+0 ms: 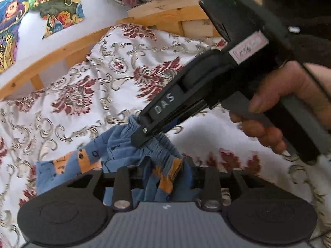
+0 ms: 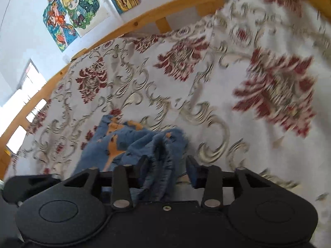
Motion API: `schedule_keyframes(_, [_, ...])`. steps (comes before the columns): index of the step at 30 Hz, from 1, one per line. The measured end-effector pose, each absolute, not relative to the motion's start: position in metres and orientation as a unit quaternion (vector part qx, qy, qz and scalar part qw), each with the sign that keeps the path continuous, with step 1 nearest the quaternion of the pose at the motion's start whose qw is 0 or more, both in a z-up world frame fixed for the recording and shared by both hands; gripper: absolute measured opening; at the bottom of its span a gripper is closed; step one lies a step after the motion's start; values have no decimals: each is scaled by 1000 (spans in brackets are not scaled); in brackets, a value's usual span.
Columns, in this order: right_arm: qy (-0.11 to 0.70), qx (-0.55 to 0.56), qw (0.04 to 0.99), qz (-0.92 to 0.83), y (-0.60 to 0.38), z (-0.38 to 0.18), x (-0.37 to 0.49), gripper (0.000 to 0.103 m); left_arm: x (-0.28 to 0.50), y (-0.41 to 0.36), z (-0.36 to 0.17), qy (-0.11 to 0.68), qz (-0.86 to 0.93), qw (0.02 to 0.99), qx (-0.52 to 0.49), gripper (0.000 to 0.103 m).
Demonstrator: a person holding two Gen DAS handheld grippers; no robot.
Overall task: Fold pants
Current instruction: 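Lay the folded pants down and open both grippers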
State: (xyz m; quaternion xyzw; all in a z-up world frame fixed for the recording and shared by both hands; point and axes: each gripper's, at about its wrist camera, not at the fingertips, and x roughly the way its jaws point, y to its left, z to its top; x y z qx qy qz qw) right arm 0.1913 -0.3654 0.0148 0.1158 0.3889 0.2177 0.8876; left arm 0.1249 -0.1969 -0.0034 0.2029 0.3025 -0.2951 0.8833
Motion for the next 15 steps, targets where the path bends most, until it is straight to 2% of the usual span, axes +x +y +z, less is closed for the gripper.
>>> schedule_keyframes(4, [360, 67, 912, 186, -363, 28, 177, 78, 118, -159, 9, 315, -303, 890, 134, 54])
schedule_keyframes(9, [301, -28, 938, 168, -317, 41, 150, 97, 137, -98, 23, 323, -225, 918, 44, 82])
schedule_keyframes(10, [288, -43, 944, 153, -306, 41, 143, 102, 144, -89, 25, 322, -205, 924, 33, 85])
schedule_keyframes(15, [279, -104, 946, 124, -256, 30, 120, 102, 182, -59, 25, 315, -149, 937, -7, 103])
